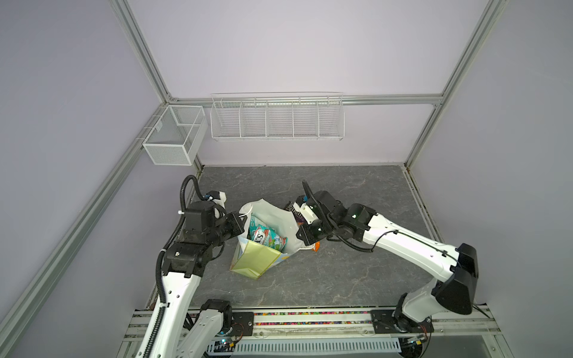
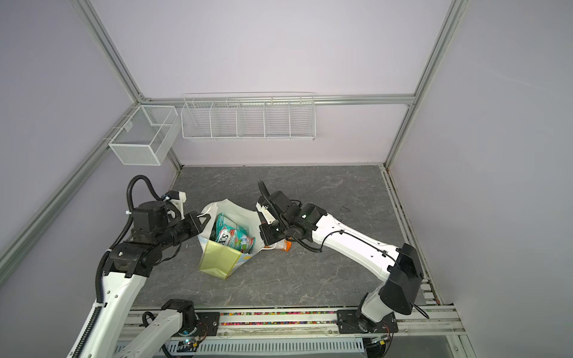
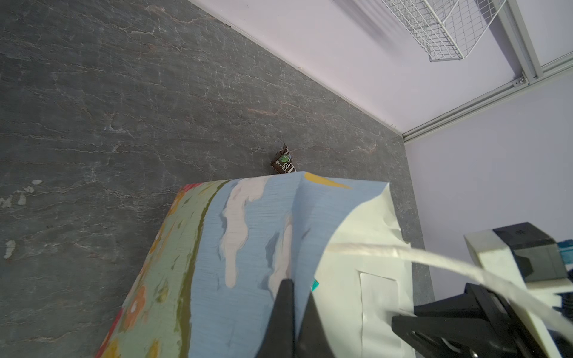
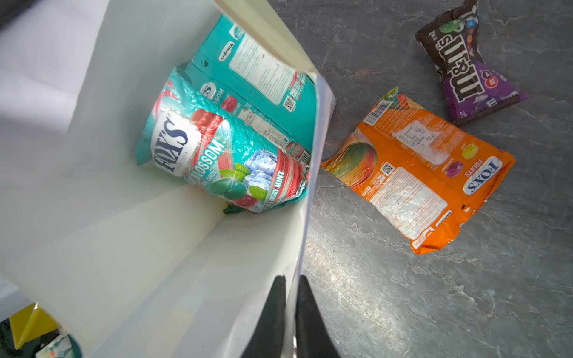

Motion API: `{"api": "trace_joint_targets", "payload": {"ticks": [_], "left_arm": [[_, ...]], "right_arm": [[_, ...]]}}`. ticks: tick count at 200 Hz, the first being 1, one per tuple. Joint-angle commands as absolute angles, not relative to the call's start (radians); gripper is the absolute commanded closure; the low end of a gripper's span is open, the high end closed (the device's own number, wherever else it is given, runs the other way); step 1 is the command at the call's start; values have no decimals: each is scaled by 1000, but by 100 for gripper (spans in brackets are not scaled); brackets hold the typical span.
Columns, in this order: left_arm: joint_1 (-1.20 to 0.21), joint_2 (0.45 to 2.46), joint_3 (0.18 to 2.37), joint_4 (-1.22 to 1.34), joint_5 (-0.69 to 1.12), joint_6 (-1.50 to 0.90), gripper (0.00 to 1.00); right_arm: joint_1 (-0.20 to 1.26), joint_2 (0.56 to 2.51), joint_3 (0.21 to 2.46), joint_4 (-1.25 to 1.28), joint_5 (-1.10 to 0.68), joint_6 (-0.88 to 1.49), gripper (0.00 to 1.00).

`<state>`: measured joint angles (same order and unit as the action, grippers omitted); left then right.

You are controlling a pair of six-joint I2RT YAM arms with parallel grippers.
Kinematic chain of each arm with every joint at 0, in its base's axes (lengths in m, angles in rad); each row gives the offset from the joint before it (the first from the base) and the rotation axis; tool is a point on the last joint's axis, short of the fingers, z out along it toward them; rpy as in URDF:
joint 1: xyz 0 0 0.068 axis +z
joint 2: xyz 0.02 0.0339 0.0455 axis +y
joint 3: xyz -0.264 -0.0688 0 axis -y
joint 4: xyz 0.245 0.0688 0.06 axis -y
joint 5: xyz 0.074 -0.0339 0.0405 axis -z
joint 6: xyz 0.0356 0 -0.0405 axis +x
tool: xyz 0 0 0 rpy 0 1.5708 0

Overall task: Place the snacks into the paper bag
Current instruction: Shake the paper bag at the middle-left of the table.

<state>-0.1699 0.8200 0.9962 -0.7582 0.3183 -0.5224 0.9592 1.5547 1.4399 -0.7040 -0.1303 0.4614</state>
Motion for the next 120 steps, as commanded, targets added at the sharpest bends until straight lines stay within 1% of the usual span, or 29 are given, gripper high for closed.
{"api": "trace_joint_targets", "payload": {"ticks": [1, 35, 56, 66, 83, 101, 120], "left_arm": [[-169, 808, 989, -732, 336, -525, 100], [-169, 827, 1035, -744, 324, -511, 100], [-168, 828, 1063, -750, 313, -511, 100], [-169, 825, 1054, -744, 311, -515, 100], [-169, 820, 997, -716, 327, -533, 100], [-168, 819, 941, -700, 339, -538, 100], [-168, 822, 948, -701, 336, -536, 100]], "right_arm": [[967, 1577, 1466, -635, -179, 456, 93], [957, 1601, 1576, -577, -272, 438, 93], [957, 1574, 1555, -424, -382, 448, 93], [954, 1570, 1529, -381, -381, 461, 93], [937, 1594, 1499, -411, -347, 479, 93], [914, 1616, 1458, -395, -386, 514, 93], [910, 1608, 1481, -403, -393, 505, 93]]}}
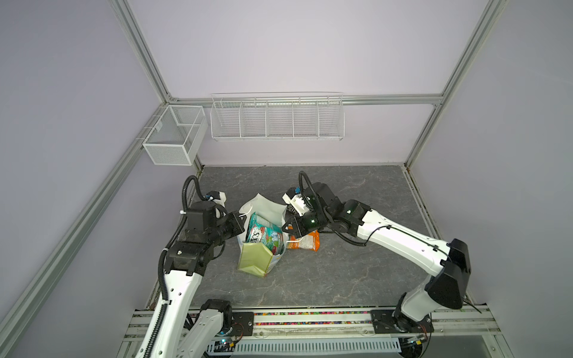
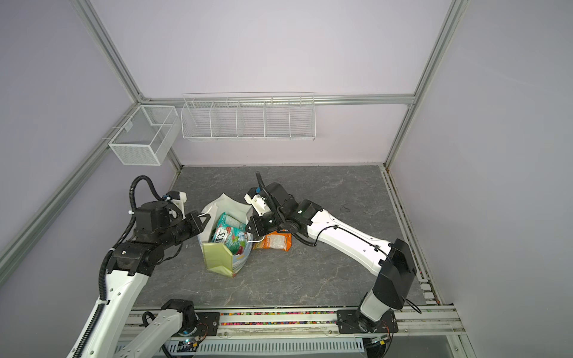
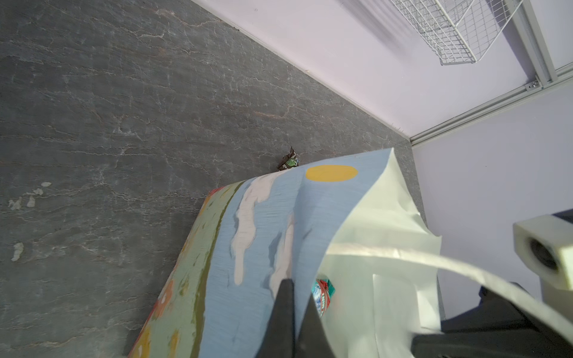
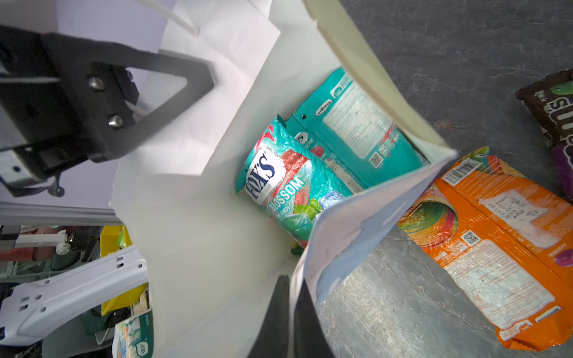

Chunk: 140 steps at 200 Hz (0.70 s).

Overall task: Place the snacks into the paper bag
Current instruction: Shake the paper bag at the middle-left of the table.

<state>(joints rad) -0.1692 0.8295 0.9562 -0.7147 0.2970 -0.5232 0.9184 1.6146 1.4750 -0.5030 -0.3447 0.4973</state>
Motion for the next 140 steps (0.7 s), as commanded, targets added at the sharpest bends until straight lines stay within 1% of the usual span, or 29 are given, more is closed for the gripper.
{"api": "trace_joint_targets", "payload": {"ticks": [1, 24, 49, 66, 80, 106, 120, 140], "left_arm": [[-169, 823, 950, -701, 336, -535, 100], [-168, 841, 1014, -712, 330, -529, 100], [-168, 869, 1090, -732, 334, -519, 100], [-168, 864, 1088, -726, 324, -522, 100], [-169, 860, 1050, -716, 325, -526, 100], [-168, 857, 970, -695, 335, -536, 100], [-167, 857, 980, -700, 332, -532, 100], [-169, 866, 1048, -724, 322, -520, 100]], "right_arm": [[910, 1607, 1484, -405, -391, 503, 93], [904, 1593, 1572, -420, -389, 481, 93], [899, 1583, 1642, -401, -428, 473, 93], [897, 1569, 1614, -365, -423, 477, 93], [887, 1569, 1549, -338, -413, 491, 93], [838, 1609, 1423, -282, -460, 568, 93], [824, 1632, 1436, -303, -479, 578, 93], [824, 1631, 1515, -335, -486, 558, 93]]}}
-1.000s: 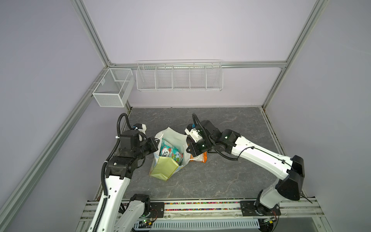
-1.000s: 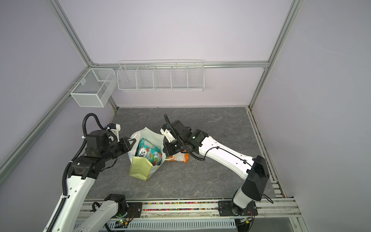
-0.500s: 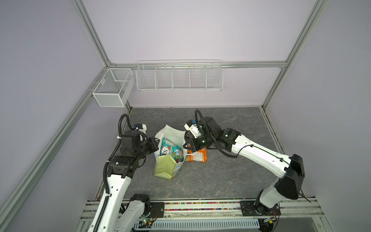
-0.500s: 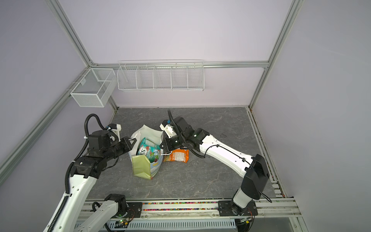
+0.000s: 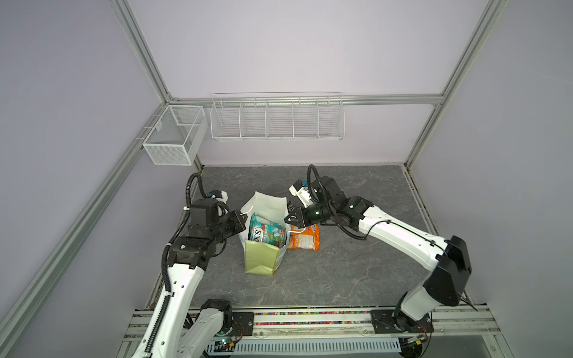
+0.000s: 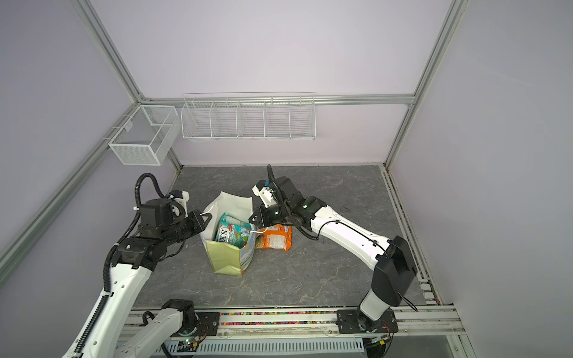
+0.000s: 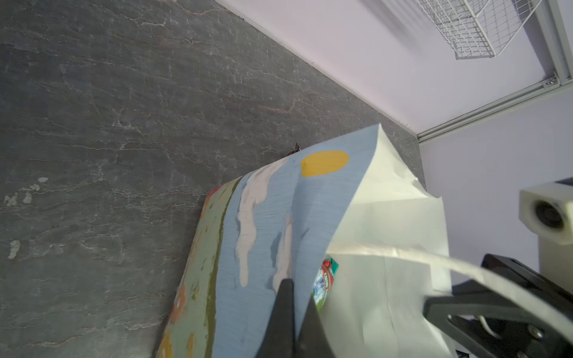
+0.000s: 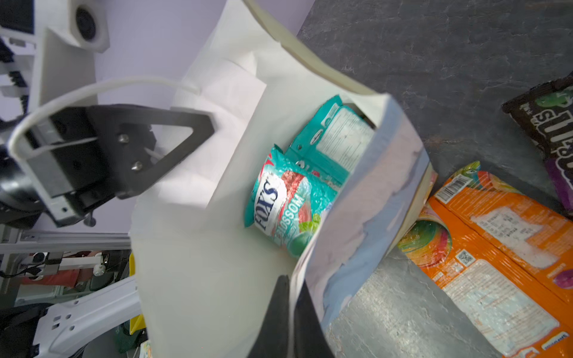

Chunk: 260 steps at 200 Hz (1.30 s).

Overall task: Place the snacks into the paper bag
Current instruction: Shake the paper bag at the middle-left of the table.

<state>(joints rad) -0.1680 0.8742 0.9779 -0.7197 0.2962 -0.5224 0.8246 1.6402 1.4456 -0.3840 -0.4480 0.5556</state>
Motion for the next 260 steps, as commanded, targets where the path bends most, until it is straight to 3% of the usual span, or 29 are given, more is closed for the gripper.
{"api": "trace_joint_targets", "payload": {"ticks": [1, 151, 181, 202, 260], "left_arm": [[-168, 868, 1052, -726, 321, -520, 100], [-167, 900, 1034, -721, 281, -502, 100], [-167, 907, 1023, -717, 267, -494, 100], [-167, 914, 1025, -716, 262, -491, 100], [-166, 918, 1035, -723, 252, -483, 100]], "right_arm": [[825, 1632, 1519, -336, -487, 557, 93], [781, 1724, 1672, -409, -485, 541, 90], [779, 1720, 1668, -430, -485, 535, 76], [779, 1709, 1669, -453, -483, 525, 59], [779, 1580, 1635, -513, -427, 498, 40]]}}
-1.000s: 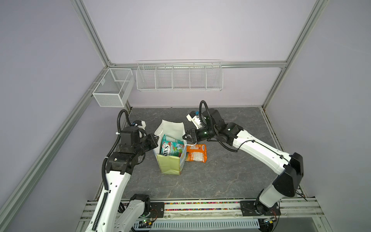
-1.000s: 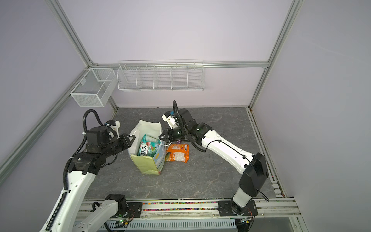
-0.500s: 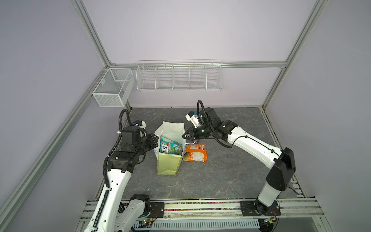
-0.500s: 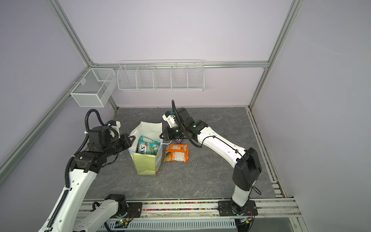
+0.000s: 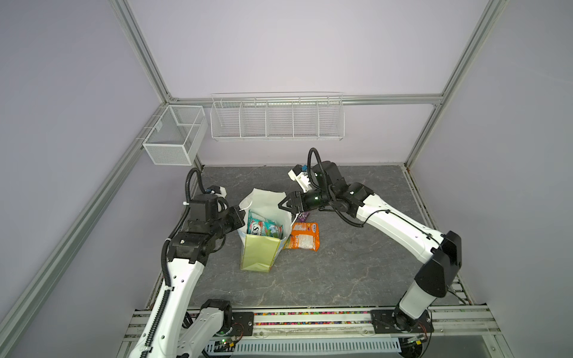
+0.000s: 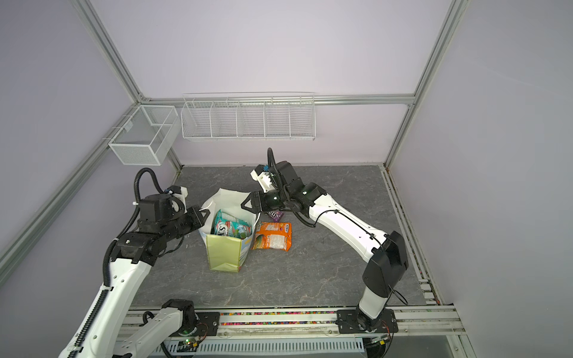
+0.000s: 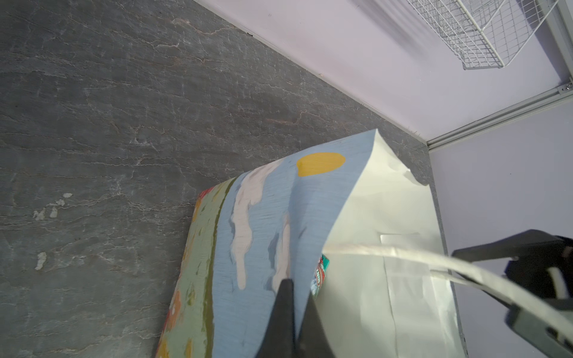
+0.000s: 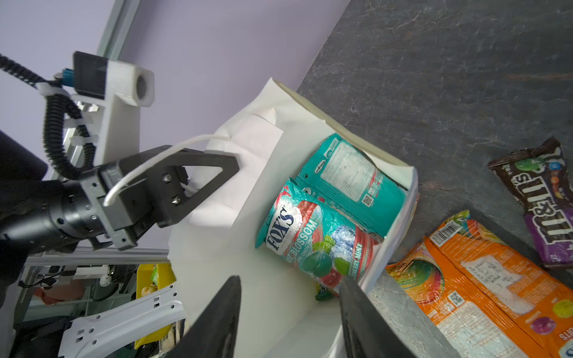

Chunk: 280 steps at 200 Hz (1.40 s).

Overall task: Place the snacks into the paper bag
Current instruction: Shake the paper bag at the middle-left of the table, then pick up the snack at the center of the table.

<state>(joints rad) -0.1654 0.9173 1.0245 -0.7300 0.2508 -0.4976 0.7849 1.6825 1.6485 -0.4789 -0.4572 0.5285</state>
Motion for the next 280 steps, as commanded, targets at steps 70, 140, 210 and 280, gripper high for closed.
{"api": "trace_joint_targets", "payload": {"ticks": [70, 140, 210, 280], "left_arm": [[-166, 893, 1028, -708, 289, -490, 100], [-164, 876, 1041, -706, 335, -484, 100], [-165, 822, 1024, -728, 342, -513, 100], [-166, 825, 1029, -752, 292, -537, 100]], "right_arm": [[779, 1300, 1462, -621, -223, 491, 31], [779, 1014, 1253, -770, -36, 576, 28], [779, 831, 1093, -795, 18, 631, 23], [774, 854, 1018, -753, 9, 543, 17]]}}
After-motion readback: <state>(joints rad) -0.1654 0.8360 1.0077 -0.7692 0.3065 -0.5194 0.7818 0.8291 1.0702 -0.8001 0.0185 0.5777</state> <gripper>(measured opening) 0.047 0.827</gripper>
